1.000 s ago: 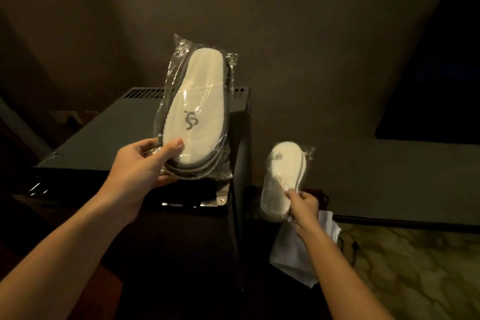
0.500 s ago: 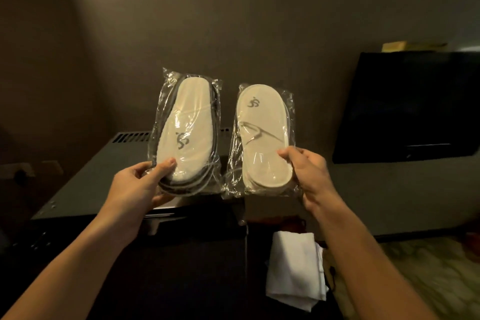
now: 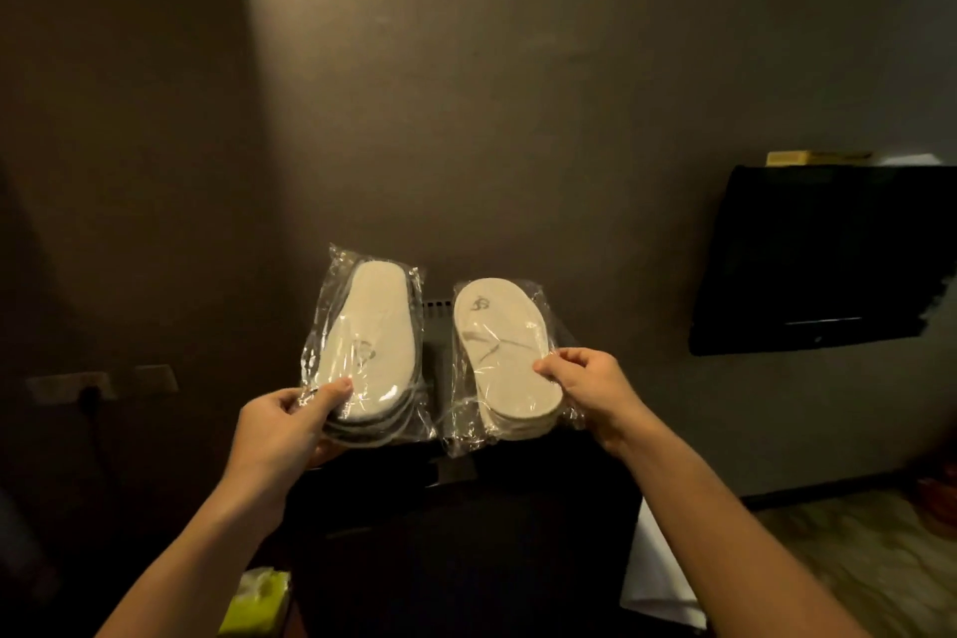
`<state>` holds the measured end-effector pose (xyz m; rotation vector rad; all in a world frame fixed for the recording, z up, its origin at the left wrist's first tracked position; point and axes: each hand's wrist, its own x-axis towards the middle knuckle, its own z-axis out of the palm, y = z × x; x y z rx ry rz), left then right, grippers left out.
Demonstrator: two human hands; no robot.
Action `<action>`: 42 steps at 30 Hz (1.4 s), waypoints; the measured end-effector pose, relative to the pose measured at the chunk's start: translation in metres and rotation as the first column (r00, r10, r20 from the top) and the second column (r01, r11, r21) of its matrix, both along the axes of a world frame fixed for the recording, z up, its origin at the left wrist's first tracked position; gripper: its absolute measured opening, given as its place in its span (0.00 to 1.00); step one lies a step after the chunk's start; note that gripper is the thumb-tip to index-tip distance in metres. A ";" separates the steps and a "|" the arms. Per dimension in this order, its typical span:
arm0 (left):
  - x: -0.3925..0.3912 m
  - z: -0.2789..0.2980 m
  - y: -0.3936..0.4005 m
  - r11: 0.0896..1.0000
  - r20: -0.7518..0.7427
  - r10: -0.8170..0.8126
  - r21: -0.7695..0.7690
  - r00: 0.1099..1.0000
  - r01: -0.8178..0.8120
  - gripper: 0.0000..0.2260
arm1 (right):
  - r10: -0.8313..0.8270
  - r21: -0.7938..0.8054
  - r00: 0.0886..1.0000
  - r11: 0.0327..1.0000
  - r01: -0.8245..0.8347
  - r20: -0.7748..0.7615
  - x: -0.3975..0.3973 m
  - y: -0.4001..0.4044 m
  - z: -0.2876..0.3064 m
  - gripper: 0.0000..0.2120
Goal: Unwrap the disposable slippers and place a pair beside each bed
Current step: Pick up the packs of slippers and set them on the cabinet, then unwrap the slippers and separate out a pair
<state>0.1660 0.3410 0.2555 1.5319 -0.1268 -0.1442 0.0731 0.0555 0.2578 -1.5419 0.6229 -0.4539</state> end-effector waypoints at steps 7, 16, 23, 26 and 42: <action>0.012 -0.014 -0.001 0.995 -0.046 -0.011 0.099 0.999 0.015 0.21 | -0.019 -0.195 0.982 0.981 -0.019 -0.189 0.004 0.001 0.008 0.14; 0.018 -0.001 -0.022 0.907 0.002 -0.016 0.420 1.000 0.014 0.31 | -0.164 -0.351 0.957 0.933 0.072 -0.240 0.015 -0.051 -0.007 0.06; -0.009 0.012 -0.027 0.433 0.309 -0.148 0.874 0.939 -0.219 0.35 | -0.195 -0.726 0.968 0.687 0.022 -0.155 0.000 -0.047 -0.001 0.21; -0.015 0.012 -0.024 0.404 0.387 -0.305 0.880 0.870 -0.249 0.33 | -0.020 -0.849 0.989 0.515 -0.116 -0.147 -0.007 -0.036 -0.006 0.24; 0.007 0.001 -0.055 0.195 0.317 -0.555 0.949 0.769 -0.250 0.35 | 0.113 -0.935 0.972 0.270 -0.228 -0.205 0.024 -0.028 -0.025 0.33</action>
